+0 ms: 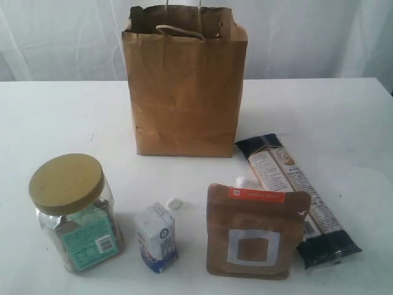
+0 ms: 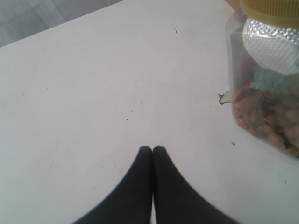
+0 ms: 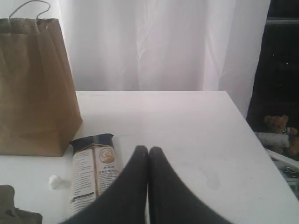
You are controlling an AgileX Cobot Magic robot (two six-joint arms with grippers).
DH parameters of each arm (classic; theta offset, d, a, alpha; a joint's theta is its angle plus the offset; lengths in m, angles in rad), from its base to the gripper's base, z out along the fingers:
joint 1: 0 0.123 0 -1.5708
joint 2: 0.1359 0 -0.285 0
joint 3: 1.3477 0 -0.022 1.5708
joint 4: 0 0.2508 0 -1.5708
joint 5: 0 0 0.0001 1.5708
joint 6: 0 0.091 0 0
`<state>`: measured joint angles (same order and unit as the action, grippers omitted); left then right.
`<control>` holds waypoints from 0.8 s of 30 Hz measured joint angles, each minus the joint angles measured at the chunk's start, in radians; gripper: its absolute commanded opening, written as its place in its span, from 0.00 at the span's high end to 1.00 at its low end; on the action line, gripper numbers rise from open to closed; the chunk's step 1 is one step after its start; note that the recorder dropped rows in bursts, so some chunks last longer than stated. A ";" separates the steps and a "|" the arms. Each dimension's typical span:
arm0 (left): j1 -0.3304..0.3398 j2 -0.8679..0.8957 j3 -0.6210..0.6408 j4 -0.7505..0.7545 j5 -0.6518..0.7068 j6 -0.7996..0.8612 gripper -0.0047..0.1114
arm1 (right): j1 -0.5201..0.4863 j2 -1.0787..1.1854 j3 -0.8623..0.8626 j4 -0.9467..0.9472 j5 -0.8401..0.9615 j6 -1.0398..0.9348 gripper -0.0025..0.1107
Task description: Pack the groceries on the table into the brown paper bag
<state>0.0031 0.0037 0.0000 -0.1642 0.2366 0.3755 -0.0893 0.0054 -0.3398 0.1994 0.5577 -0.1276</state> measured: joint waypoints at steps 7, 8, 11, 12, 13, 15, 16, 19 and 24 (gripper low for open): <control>0.000 0.000 0.000 0.000 0.000 0.000 0.96 | 0.000 -0.001 0.157 -0.107 -0.169 0.063 0.98; 0.000 0.000 0.000 0.000 0.000 0.000 0.96 | 0.000 -0.001 0.199 -0.111 -0.202 0.070 0.98; 0.000 0.000 0.000 0.000 0.000 0.000 0.96 | 0.000 -0.001 0.301 -0.116 -0.278 0.104 0.98; 0.000 0.000 0.000 0.000 0.000 0.000 0.96 | 0.000 -0.001 0.317 -0.116 -0.287 0.115 0.98; 0.000 0.000 0.000 0.000 0.000 0.000 0.96 | 0.000 -0.001 0.327 -0.118 -0.296 0.128 0.98; 0.000 0.000 0.000 0.000 0.000 0.000 0.96 | 0.000 -0.001 0.333 -0.120 -0.301 0.145 0.98; 0.000 0.000 0.000 0.000 0.000 0.000 0.96 | 0.000 -0.001 0.333 -0.127 -0.294 0.147 0.98; 0.000 0.000 0.000 0.000 0.000 0.000 0.96 | 0.000 -0.001 0.333 -0.165 -0.246 0.163 0.98; 0.000 0.000 0.000 0.000 0.000 0.000 0.96 | 0.000 -0.001 0.333 -0.225 -0.218 0.219 0.98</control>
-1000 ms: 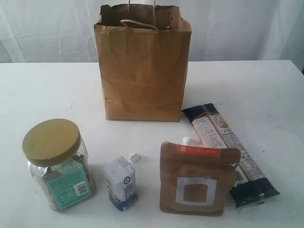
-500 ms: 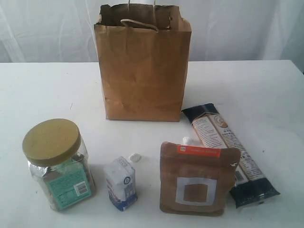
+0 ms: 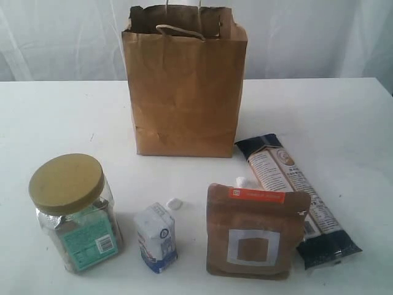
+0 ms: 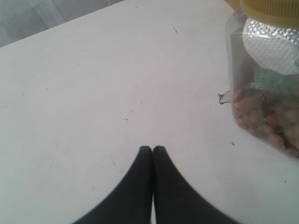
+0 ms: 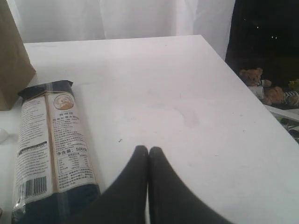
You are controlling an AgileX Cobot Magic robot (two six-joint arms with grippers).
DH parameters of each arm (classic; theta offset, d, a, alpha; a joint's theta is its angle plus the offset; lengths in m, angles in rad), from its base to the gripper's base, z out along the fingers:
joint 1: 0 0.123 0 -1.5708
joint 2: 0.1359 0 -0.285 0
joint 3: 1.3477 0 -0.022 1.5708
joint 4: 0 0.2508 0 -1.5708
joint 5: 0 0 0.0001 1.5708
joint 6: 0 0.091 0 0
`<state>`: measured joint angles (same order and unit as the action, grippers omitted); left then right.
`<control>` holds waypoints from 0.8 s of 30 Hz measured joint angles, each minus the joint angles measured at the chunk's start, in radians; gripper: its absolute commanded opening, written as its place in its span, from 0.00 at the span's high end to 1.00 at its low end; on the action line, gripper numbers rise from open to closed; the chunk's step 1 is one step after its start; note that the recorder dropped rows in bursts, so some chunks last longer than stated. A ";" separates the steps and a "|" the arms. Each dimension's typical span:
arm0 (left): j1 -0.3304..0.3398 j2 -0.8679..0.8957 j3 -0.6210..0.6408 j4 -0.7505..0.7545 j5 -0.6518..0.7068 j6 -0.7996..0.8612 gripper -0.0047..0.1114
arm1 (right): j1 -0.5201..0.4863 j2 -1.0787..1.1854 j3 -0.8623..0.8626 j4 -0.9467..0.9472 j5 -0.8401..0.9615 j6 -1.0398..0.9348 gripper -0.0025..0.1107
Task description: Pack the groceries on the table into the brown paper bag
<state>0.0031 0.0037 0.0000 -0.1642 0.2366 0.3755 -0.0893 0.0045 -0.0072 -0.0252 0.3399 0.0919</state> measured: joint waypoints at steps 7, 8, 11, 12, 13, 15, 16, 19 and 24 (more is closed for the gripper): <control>0.000 0.000 0.000 0.000 0.000 0.000 0.96 | 0.000 0.000 0.000 -0.021 0.002 0.017 0.98; 0.000 0.000 0.000 0.000 0.000 0.000 0.96 | 0.000 0.000 0.000 -0.021 0.002 0.017 0.98; 0.000 0.000 0.000 0.000 0.000 0.000 0.96 | 0.000 0.000 0.000 -0.021 0.004 0.019 0.98; 0.000 0.000 0.000 0.000 0.000 0.000 0.96 | 0.000 0.000 0.000 -0.021 0.004 0.019 0.98; 0.000 0.000 0.000 0.000 0.000 0.000 0.96 | 0.000 0.000 0.000 -0.021 0.004 0.019 0.98; 0.000 0.000 0.000 0.000 0.000 0.000 0.96 | 0.000 0.000 0.000 -0.021 0.004 0.019 0.98; 0.000 0.000 0.000 0.000 0.000 0.000 0.96 | 0.000 0.000 0.000 -0.021 0.004 0.019 0.98; 0.000 0.000 0.000 0.000 0.000 0.000 0.96 | 0.000 0.000 0.000 -0.021 0.004 0.021 0.98; 0.000 0.000 0.000 0.000 -0.007 0.000 0.96 | 0.000 0.000 0.000 -0.021 0.004 0.021 0.98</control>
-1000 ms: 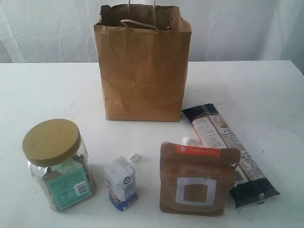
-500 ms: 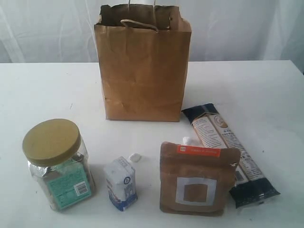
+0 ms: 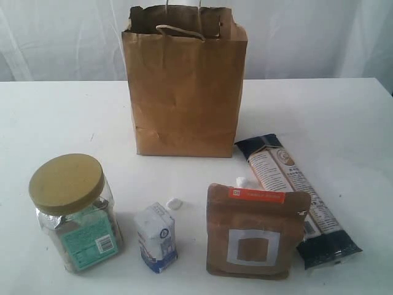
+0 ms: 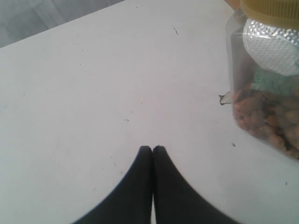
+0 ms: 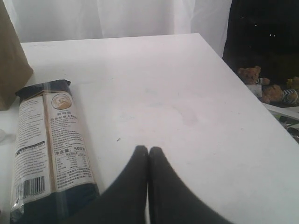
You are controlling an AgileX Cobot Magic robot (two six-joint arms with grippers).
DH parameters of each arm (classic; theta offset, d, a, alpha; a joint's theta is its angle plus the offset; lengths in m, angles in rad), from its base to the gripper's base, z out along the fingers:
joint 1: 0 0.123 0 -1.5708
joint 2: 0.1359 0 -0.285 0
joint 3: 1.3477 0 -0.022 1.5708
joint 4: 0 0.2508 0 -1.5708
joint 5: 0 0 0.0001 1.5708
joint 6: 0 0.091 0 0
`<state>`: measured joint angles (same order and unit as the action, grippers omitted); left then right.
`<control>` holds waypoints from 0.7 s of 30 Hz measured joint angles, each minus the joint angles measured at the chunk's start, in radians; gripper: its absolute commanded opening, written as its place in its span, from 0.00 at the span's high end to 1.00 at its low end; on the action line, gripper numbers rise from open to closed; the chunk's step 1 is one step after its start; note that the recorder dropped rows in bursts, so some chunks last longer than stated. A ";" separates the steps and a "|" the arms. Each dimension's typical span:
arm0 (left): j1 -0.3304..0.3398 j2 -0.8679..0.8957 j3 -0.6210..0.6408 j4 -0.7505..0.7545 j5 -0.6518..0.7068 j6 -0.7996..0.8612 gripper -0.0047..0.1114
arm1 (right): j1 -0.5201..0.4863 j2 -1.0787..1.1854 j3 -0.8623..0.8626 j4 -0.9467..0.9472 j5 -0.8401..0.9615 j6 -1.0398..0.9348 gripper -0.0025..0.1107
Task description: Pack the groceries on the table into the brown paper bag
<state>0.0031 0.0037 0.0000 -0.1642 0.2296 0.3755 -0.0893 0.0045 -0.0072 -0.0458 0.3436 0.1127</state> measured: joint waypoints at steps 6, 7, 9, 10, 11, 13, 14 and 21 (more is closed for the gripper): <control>0.000 0.000 0.000 -0.066 -0.180 -0.072 0.96 | 0.000 0.000 0.000 0.000 0.000 0.000 0.98; 0.000 0.000 0.000 -0.101 -0.221 -0.117 0.96 | 0.000 0.000 0.000 0.000 0.000 0.000 0.98; 0.000 0.000 0.000 -0.198 -0.338 -0.274 0.96 | 0.000 0.000 0.000 0.000 0.000 0.000 0.98; 0.000 0.000 0.000 -0.243 -0.386 -0.375 0.96 | 0.000 0.000 0.000 0.000 0.000 0.000 0.98; 0.000 0.000 0.000 -0.279 -0.462 -0.474 0.96 | 0.000 0.000 0.000 0.000 0.000 0.000 0.98; 0.000 0.000 0.000 -0.321 -0.581 -0.680 0.96 | 0.000 0.000 0.000 0.000 0.000 0.000 0.98; 0.000 0.000 -0.001 -0.332 -0.646 -0.773 0.96 | 0.000 0.000 0.000 0.000 0.002 0.000 0.98; 0.000 -0.004 -0.006 -0.460 -1.072 -0.952 0.96 | 0.000 0.000 0.000 0.000 0.002 0.000 0.98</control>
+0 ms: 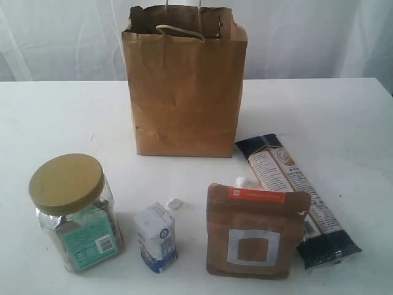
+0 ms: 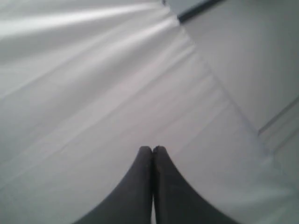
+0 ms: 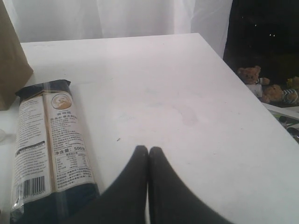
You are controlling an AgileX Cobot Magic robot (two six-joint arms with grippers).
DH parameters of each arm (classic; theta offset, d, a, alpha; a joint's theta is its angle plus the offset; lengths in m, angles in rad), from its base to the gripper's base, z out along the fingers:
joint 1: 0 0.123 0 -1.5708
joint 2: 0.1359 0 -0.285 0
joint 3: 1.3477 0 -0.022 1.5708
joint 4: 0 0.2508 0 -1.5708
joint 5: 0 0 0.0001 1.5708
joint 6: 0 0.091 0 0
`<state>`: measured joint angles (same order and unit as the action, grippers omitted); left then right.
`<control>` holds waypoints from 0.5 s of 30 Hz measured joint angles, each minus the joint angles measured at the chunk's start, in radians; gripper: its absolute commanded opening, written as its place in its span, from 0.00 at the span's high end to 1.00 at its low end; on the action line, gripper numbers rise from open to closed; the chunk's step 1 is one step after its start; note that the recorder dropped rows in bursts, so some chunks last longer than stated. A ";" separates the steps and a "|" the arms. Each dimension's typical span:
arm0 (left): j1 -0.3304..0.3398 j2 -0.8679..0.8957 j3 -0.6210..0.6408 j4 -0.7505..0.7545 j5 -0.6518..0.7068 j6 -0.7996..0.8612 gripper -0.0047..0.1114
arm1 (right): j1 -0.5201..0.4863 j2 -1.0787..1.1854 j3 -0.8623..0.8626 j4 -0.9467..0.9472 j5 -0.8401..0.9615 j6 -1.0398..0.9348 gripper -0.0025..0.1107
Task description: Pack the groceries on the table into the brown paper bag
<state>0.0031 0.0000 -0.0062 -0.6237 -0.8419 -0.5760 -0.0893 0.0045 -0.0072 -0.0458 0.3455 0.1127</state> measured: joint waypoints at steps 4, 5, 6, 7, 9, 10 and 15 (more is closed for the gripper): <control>0.000 0.043 -0.121 -0.241 -0.102 0.092 0.96 | 0.000 0.000 0.000 0.000 0.000 0.000 0.98; 0.000 0.069 -0.165 -0.262 -0.101 0.138 0.96 | 0.000 0.000 0.000 0.000 0.000 0.000 0.98; 0.000 0.103 -0.213 -0.260 -0.083 0.193 0.96 | 0.000 0.000 0.000 0.000 0.000 0.000 0.98; 0.000 0.134 -0.252 -0.235 -0.056 0.242 0.96 | 0.000 0.000 0.000 0.000 0.000 0.000 0.98; 0.000 0.231 -0.357 -0.107 0.050 0.380 0.96 | 0.000 0.000 0.000 0.000 0.000 0.000 0.98; 0.000 0.276 -0.401 -0.034 0.106 0.450 0.96 | 0.000 0.000 0.000 0.000 0.000 0.000 0.98; -0.003 0.594 -0.631 0.467 0.571 0.562 0.96 | 0.000 0.000 0.000 0.000 0.000 0.000 0.98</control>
<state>0.0000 0.5936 -0.6371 -0.1565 -0.2712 -0.0137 -0.0893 0.0045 -0.0072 -0.0458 0.3455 0.1127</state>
